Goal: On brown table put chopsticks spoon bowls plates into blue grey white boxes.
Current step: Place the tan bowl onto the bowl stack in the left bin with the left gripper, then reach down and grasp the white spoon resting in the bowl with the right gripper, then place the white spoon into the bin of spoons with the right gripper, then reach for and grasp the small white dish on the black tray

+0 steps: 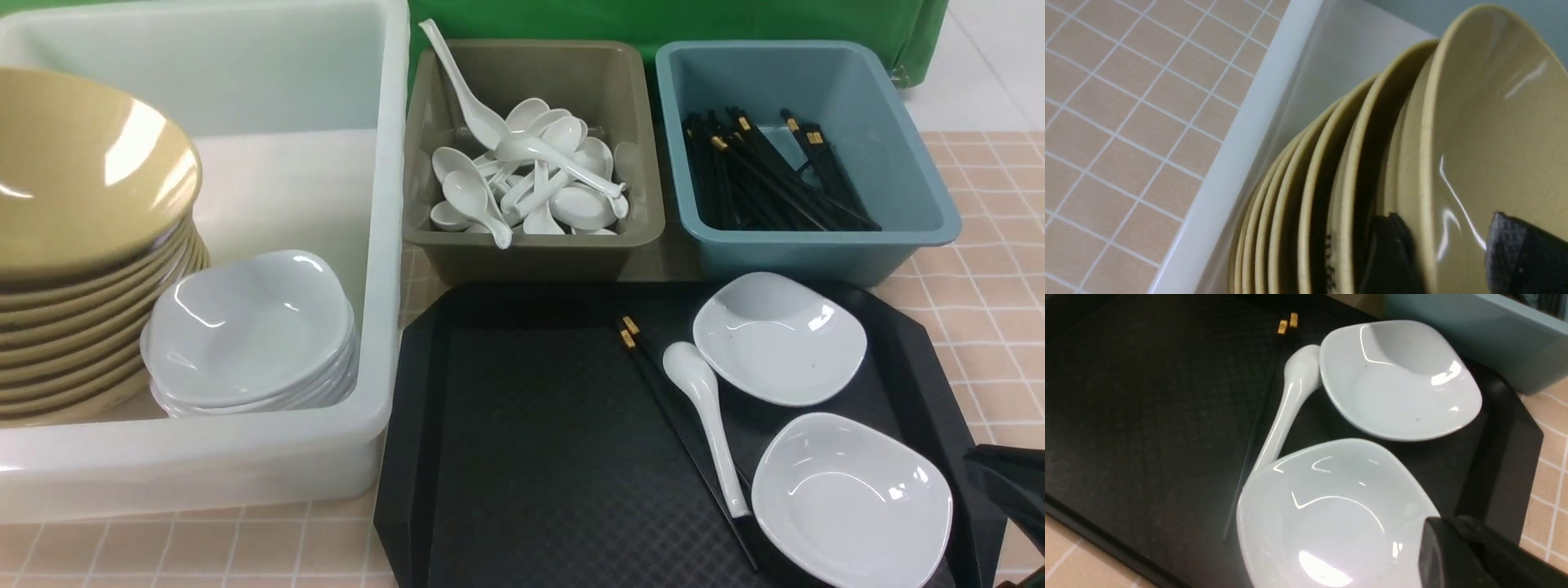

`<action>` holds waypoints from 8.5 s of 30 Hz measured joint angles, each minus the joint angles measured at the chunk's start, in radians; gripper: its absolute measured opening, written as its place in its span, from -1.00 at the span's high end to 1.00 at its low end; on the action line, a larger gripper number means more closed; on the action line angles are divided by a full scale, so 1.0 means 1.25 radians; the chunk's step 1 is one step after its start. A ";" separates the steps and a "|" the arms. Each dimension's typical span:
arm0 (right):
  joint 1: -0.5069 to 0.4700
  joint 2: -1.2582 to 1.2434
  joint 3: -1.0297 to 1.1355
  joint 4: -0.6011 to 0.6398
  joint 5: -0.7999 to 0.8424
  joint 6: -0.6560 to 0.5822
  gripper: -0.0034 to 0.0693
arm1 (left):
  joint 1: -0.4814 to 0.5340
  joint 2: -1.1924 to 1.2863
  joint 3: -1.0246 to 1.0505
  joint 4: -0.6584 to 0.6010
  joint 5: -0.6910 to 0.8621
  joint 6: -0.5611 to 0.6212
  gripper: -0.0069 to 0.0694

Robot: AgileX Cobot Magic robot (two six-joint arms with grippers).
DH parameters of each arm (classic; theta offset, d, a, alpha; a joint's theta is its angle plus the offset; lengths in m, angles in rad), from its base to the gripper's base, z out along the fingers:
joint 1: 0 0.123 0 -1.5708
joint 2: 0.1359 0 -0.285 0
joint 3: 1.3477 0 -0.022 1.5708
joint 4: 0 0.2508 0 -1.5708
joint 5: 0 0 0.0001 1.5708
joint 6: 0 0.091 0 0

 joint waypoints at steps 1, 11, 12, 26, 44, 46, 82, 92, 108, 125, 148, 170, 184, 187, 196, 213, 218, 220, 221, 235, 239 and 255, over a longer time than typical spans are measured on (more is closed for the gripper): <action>0.000 0.000 0.000 0.000 0.000 0.001 0.77 | 0.000 -0.011 0.000 0.004 0.013 -0.023 -0.26; 0.000 0.000 0.000 0.000 -0.005 0.032 0.77 | 0.000 -0.161 0.001 -0.004 0.058 -0.088 -0.66; 0.000 0.000 0.000 0.000 -0.007 0.042 0.77 | 0.000 -0.204 0.008 -0.023 0.038 -0.078 -0.61; 0.014 0.000 0.000 0.000 0.004 0.104 0.77 | -0.109 -0.409 0.340 -0.308 -0.164 0.198 0.71; 0.150 0.353 -0.310 0.022 0.282 0.008 0.58 | -0.457 -0.955 0.697 -0.170 -0.180 0.550 0.80; 0.150 0.420 -0.354 0.025 0.282 0.009 0.45 | -0.457 -0.971 0.733 -0.155 -0.179 0.534 0.80; 0.152 0.800 -0.549 0.034 0.134 0.038 0.81 | -0.457 -1.027 0.799 -0.146 -0.325 0.497 0.80; 0.152 0.874 -0.549 0.034 0.072 0.068 0.45 | -0.457 -1.027 0.799 -0.146 -0.326 0.497 0.80; 0.152 0.941 -0.550 0.037 -0.015 0.097 0.51 | -0.457 -1.027 0.799 -0.146 -0.326 0.497 0.80; 0.152 0.807 -0.550 0.039 -0.006 0.104 0.81 | -0.457 -1.027 0.799 -0.146 -0.326 0.495 0.80; 0.152 0.970 -0.550 0.043 -0.097 0.144 0.29 | -0.457 -1.027 0.799 -0.146 -0.326 0.495 0.80; 0.161 0.876 -0.550 0.058 -0.027 0.144 0.42 | -0.457 -1.027 0.799 -0.146 -0.326 0.495 0.80; 0.223 0.848 -0.803 0.061 -0.280 -0.102 0.42 | -0.457 -1.027 0.799 -0.131 -0.340 0.495 0.80; 0.190 0.960 -0.920 0.061 -0.270 -0.114 0.42 | -0.457 -1.027 0.799 -0.122 -0.344 0.495 0.80; 0.102 1.182 -1.265 0.058 0.180 -0.059 0.07 | -0.457 -1.027 0.799 -0.109 -0.344 0.495 0.80; 0.012 0.766 -0.984 -0.162 0.597 -0.020 0.23 | -0.457 -1.098 0.799 -0.108 -0.344 0.470 0.80; -0.002 0.758 -0.691 -0.163 0.554 -0.001 0.08 | -0.457 -1.103 0.799 -0.108 -0.343 0.454 0.80; -0.002 0.758 -0.619 -0.161 0.502 0.003 -0.05 | -0.457 -1.103 0.799 -0.108 -0.343 0.452 0.80; -0.002 0.758 -0.586 -0.161 0.471 0.005 -0.17 | -0.457 -1.103 0.799 -0.108 -0.343 0.452 0.80; -0.002 0.879 -0.520 -0.159 0.350 0.101 -0.29 | -0.457 -1.103 0.799 -0.108 -0.337 0.452 0.80; -0.002 0.861 -0.520 -0.152 0.400 0.096 0.17 | -0.457 -1.103 0.799 -0.108 -0.337 0.452 0.80; -0.002 0.537 -0.690 0.096 0.463 -0.035 0.69 | -0.457 -1.103 0.799 -0.108 -0.349 0.452 0.80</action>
